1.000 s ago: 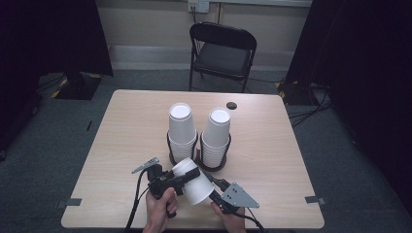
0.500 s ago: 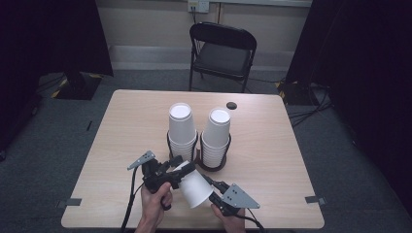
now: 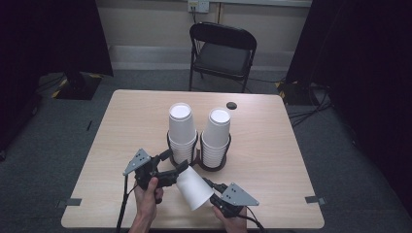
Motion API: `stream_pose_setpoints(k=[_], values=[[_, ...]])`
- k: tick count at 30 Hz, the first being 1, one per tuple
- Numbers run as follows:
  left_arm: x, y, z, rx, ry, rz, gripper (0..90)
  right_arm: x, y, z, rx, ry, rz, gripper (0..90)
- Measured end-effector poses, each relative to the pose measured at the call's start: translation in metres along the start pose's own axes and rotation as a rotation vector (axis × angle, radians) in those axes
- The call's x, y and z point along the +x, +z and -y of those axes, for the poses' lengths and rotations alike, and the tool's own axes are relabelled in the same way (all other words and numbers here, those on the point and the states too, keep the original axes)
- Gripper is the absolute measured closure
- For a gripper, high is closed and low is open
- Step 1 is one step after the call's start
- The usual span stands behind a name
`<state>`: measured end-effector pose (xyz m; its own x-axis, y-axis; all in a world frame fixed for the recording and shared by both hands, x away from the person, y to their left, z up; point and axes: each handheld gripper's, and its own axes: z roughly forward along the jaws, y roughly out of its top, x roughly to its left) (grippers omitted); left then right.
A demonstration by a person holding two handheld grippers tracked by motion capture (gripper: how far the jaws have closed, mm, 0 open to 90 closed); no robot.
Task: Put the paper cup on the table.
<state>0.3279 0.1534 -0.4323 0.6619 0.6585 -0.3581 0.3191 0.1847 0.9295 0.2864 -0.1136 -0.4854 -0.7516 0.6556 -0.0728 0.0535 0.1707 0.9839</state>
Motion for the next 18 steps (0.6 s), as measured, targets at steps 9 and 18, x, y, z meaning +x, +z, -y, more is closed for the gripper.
stream_pose_setpoints(k=[9, 18], values=[[0.000, -0.007, -0.002, 0.039, 0.142, -0.034, 16.5, -0.005, -0.005, 0.002, 0.079, 0.039, 0.026, 86.0], [-0.006, -0.013, -0.002, 0.077, 0.333, -0.045, 15.5, -0.020, -0.016, 0.000, 0.131, 0.094, 0.045, 86.0]])
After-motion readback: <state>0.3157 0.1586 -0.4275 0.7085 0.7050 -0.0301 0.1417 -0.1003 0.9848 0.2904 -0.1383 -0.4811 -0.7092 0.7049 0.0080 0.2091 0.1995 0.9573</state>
